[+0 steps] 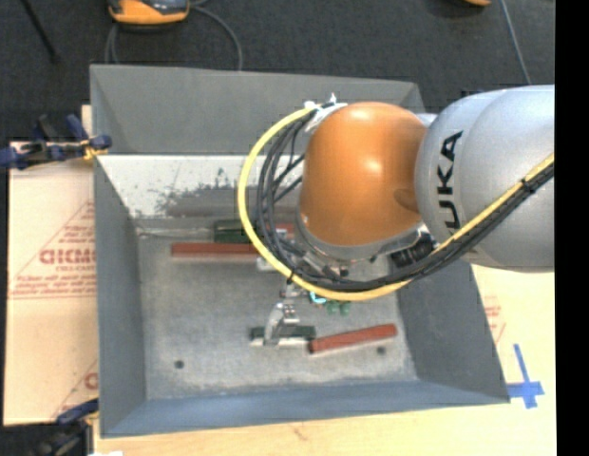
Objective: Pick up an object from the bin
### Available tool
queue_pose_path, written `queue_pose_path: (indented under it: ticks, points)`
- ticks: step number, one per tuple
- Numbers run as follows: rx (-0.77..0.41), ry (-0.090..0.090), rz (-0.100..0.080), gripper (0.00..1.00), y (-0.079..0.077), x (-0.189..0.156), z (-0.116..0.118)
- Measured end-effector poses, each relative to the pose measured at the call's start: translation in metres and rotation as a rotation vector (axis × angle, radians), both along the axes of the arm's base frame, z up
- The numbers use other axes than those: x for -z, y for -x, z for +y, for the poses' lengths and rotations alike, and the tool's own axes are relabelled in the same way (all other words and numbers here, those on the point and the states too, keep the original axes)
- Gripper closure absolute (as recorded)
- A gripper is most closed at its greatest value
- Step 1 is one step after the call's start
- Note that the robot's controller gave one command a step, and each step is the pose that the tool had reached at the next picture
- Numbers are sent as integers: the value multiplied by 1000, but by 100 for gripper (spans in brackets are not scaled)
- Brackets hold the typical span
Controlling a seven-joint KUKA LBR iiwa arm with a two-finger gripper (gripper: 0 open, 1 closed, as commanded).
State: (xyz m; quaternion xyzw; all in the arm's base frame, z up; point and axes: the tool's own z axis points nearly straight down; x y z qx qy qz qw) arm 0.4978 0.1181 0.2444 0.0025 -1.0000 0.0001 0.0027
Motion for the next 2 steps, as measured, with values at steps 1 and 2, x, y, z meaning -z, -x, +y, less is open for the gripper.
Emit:
queue_pose_path:
  ticks: [1,2]
  points:
    - [4,-1,-8,0,-2,-4,-1]
    - [-25,-1,-14,0,-1,56,-34]
